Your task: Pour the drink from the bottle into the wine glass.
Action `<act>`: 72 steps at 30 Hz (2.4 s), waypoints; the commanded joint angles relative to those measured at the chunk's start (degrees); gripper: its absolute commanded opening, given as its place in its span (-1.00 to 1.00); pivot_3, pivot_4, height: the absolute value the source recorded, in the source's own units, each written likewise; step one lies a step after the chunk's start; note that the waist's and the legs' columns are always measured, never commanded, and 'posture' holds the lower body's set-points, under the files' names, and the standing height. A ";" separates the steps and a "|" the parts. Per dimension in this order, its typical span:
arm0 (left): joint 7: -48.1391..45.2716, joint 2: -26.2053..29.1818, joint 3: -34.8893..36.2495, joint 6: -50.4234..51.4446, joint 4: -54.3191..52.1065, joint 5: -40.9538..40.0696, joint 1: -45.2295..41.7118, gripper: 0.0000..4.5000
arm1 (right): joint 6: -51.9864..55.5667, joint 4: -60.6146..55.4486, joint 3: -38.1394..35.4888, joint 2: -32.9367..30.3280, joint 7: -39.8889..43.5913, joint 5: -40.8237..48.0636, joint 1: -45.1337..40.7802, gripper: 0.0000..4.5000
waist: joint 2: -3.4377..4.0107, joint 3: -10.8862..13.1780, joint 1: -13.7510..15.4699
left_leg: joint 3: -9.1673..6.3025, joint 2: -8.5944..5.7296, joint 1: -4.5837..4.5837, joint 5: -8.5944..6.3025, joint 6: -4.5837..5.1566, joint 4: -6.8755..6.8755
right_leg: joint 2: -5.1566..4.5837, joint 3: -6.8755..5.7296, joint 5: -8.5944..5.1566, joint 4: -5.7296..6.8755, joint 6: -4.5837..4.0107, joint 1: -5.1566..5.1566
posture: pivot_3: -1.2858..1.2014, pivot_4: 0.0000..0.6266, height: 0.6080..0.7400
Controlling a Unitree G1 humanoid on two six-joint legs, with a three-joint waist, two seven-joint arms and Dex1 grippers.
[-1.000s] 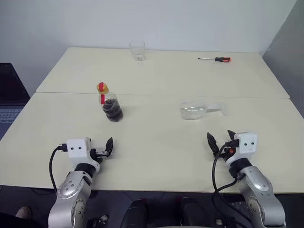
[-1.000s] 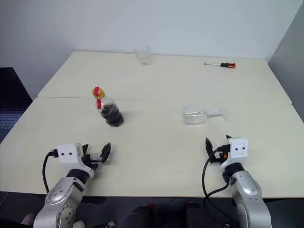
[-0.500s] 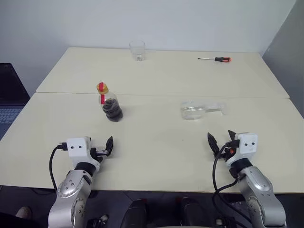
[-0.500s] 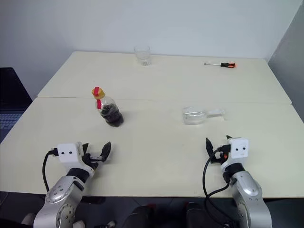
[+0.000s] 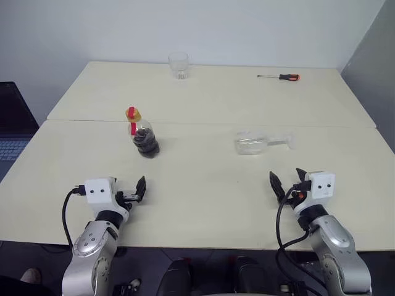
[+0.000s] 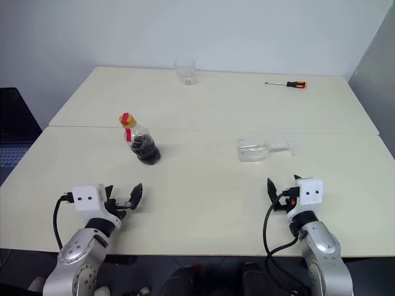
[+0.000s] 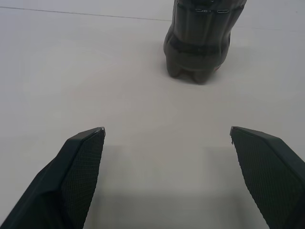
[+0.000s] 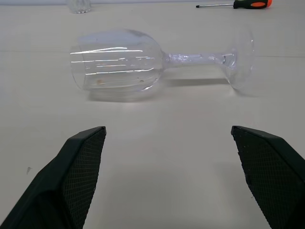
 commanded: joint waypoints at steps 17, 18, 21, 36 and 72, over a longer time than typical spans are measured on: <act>-3.59 5.76 -0.18 -4.93 10.12 3.17 -14.02 0.99 | 5.17 -10.00 3.84 -6.29 14.24 14.66 -3.64 1.00 | 0.00 0.00 -0.02 | -0.02 -0.01 0.01 0.00 0.00 0.00 | 0.00 -0.07 0.01 0.00 0.00 0.01 | 0.03 -0.52 1.00; -3.80 5.77 -0.66 -5.14 10.76 3.48 -15.06 0.99 | 5.88 -10.45 3.85 -7.46 16.48 17.24 -3.87 1.00 | -0.01 0.00 -0.01 | -0.03 -0.02 0.01 0.00 0.01 0.00 | 0.00 -0.08 0.01 0.01 0.00 0.02 | 0.03 -0.52 1.00; -3.98 5.52 -1.62 -5.74 12.60 4.13 -17.72 0.99 | 7.03 -10.54 3.90 -10.96 21.35 21.47 -5.24 1.00 | -0.01 0.00 0.02 | -0.06 -0.03 0.02 0.00 0.01 0.01 | 0.00 -0.12 0.02 0.00 0.01 0.06 | 0.03 -0.52 1.00; -2.55 5.61 -5.75 -8.46 22.16 9.55 -26.60 0.99 | 6.51 -4.88 5.61 -14.55 27.66 24.76 -15.30 1.00 | -0.04 0.02 0.02 | -0.07 -0.04 0.02 0.00 0.01 0.02 | 0.00 -0.14 0.04 0.02 0.03 0.07 | 0.03 -0.52 1.00; -11.63 5.77 -7.48 -13.15 34.86 7.51 -36.25 -0.31 | 4.50 0.15 8.51 -13.24 23.84 15.06 -23.12 1.00 | -0.04 0.02 -0.02 | -0.06 -0.08 -0.07 0.01 0.00 0.22 | -0.03 -0.13 0.08 0.05 0.09 0.02 | 0.03 -0.52 1.00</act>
